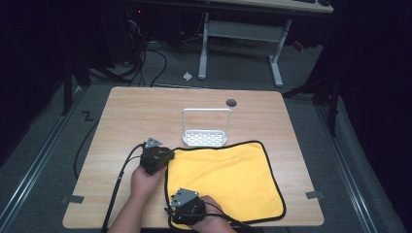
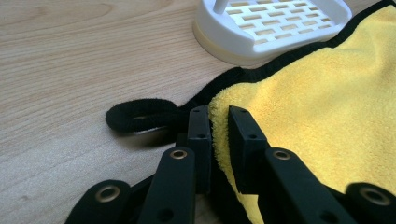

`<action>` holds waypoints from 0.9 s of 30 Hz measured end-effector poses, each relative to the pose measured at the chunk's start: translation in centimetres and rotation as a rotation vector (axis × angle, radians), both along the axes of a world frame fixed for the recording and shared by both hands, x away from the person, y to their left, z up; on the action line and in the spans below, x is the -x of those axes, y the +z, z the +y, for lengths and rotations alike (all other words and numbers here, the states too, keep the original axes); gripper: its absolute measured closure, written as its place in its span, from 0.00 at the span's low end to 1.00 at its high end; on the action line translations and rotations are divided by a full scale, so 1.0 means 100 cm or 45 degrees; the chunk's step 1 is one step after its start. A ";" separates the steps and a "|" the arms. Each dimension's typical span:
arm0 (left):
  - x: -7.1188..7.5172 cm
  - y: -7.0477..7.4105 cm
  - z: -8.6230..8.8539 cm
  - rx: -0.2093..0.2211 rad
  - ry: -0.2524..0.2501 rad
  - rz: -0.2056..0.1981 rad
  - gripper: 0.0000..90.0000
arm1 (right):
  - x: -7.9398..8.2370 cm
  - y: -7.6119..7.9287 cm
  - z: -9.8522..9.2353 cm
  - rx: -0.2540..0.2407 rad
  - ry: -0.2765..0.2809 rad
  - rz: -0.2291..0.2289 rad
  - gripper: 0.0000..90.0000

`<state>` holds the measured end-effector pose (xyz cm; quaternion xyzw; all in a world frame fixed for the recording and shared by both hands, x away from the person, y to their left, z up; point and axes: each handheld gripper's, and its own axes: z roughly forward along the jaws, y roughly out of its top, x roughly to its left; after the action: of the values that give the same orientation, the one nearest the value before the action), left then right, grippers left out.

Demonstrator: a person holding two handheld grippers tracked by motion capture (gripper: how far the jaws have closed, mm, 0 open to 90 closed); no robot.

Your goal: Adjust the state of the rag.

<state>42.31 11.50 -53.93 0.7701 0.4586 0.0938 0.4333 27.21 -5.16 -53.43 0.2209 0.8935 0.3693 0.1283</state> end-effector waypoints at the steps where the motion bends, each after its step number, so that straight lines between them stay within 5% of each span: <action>1: 0.000 0.000 0.000 0.000 0.000 0.000 0.88 | 0.000 0.000 -0.001 0.004 -0.005 0.000 0.65; 11: 0.000 0.000 0.000 -0.001 0.000 -0.001 0.88 | 0.006 0.009 -0.019 -0.011 -0.029 -0.075 0.88; 17: 0.002 0.001 0.002 0.014 0.014 -0.024 0.91 | 0.006 0.018 -0.027 -0.065 -0.048 -0.122 0.91; 21: 0.006 0.002 0.008 0.086 0.033 -0.055 0.91 | 0.009 0.022 -0.026 -0.091 -0.047 -0.144 0.91; 27: 0.007 0.004 0.023 0.263 0.143 0.031 0.92 | 0.009 0.031 -0.018 -0.154 -0.041 -0.144 0.91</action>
<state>41.62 13.83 -53.57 0.6956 0.5136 0.0607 0.4986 26.27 -6.91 -50.36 0.2214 0.8572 0.4324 0.1711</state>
